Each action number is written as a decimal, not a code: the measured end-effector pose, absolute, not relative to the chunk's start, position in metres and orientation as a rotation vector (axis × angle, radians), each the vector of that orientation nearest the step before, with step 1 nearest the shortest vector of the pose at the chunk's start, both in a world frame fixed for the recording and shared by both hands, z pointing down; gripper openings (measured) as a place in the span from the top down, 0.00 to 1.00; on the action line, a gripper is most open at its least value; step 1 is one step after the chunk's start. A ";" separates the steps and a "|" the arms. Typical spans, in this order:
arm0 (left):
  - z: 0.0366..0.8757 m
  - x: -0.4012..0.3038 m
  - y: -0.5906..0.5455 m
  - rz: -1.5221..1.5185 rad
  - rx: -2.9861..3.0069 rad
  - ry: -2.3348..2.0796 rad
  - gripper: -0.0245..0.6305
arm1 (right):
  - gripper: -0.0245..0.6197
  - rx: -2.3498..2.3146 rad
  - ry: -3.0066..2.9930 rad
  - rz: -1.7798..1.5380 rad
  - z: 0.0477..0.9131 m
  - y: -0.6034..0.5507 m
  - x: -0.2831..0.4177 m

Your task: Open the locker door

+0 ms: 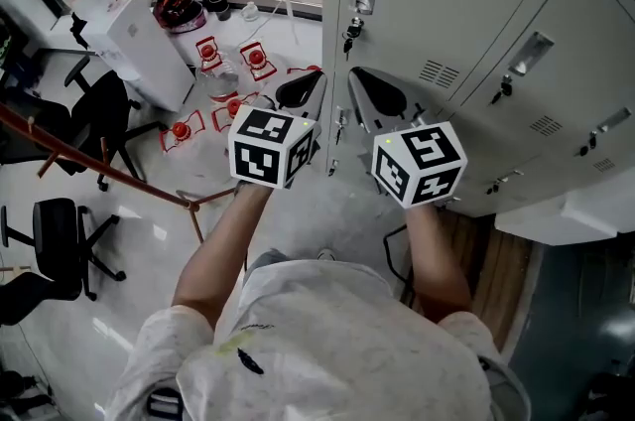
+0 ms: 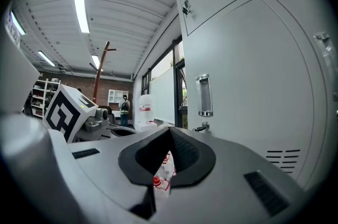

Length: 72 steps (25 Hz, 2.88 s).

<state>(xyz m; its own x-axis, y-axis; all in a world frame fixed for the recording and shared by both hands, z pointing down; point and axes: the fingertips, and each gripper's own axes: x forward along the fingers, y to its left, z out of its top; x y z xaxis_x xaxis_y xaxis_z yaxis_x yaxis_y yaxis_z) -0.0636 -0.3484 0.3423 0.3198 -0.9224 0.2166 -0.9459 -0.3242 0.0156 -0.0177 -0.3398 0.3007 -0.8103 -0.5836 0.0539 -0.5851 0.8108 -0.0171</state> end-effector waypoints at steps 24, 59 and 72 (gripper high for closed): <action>0.319 -0.093 -0.430 0.190 2.706 -1.372 0.95 | 0.95 1.442 -2.816 -0.084 0.254 -0.427 -0.049; 0.327 -0.117 -0.444 0.200 2.823 -1.086 0.95 | 0.72 1.729 -2.652 0.040 0.258 -0.465 -0.067; 0.329 -0.125 -0.435 0.214 2.842 -1.032 0.95 | 0.70 1.797 -2.589 0.026 0.258 -0.451 -0.072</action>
<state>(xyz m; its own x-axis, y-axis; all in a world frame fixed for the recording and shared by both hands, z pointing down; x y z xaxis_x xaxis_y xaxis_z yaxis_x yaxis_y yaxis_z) -0.1245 -0.4348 0.3293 0.7588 -0.6289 0.1696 -0.6444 -0.7627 0.0554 -0.0719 -0.4513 0.2578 -0.3498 -0.9368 0.0014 -0.9367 0.3497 -0.0194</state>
